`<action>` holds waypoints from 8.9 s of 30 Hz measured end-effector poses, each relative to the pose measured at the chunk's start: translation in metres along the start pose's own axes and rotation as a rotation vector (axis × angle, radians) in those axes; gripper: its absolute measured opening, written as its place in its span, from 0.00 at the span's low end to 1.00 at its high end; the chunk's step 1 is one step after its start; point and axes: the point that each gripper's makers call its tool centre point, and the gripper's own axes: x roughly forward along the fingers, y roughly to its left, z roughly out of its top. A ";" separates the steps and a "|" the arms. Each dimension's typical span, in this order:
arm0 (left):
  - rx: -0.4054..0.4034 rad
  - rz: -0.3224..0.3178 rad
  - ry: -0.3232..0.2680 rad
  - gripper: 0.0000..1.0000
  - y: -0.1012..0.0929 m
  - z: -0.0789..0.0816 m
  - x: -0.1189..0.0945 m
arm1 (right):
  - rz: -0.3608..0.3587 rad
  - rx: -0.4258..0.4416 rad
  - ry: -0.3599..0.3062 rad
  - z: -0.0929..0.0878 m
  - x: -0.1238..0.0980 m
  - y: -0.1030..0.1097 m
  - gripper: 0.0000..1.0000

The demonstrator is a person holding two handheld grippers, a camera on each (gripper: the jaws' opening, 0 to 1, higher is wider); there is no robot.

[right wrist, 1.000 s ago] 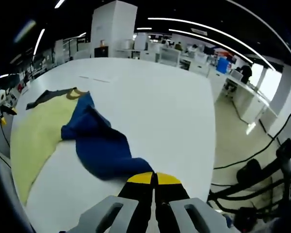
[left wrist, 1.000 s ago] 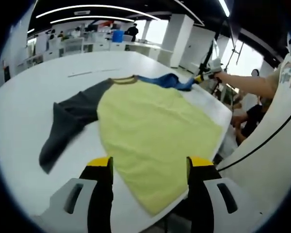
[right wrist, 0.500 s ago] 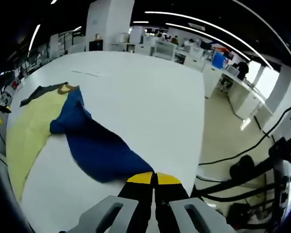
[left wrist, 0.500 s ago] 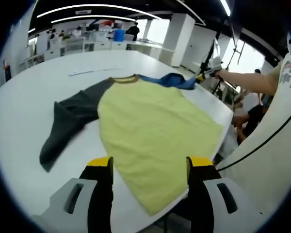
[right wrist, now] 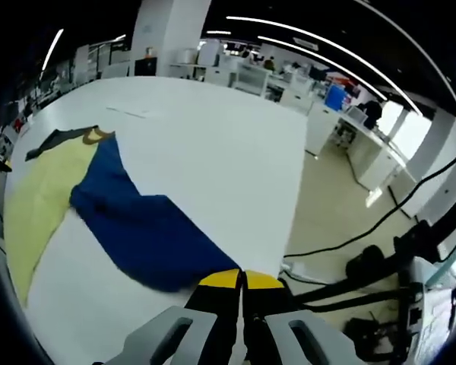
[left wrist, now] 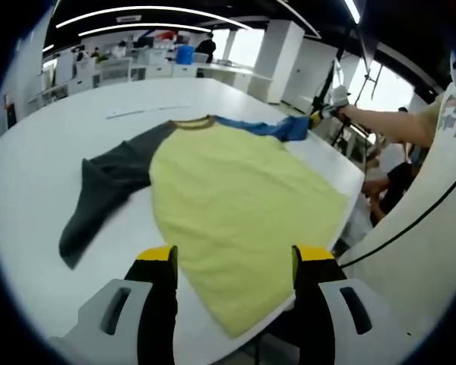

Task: Fold the garment on the visible template until the final outline fits inside the template.

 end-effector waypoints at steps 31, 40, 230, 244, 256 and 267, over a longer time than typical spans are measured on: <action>0.003 -0.006 0.023 0.57 -0.006 -0.001 0.005 | 0.019 0.023 0.034 0.001 0.022 -0.003 0.00; 0.014 -0.013 0.022 0.57 -0.007 0.004 0.007 | 0.037 0.070 -0.012 0.002 0.018 0.003 0.09; 0.068 -0.020 -0.042 0.62 0.010 -0.017 -0.027 | 0.474 0.218 0.106 0.107 0.024 0.231 0.00; 0.068 -0.025 -0.041 0.62 0.015 -0.017 -0.026 | 0.517 0.193 0.105 0.127 0.032 0.261 0.00; 0.063 -0.022 -0.042 0.62 0.022 -0.018 -0.028 | 0.556 0.163 0.101 0.146 0.035 0.293 0.00; 0.061 -0.027 -0.047 0.62 0.024 -0.019 -0.030 | 0.585 0.129 0.106 0.156 0.037 0.323 0.00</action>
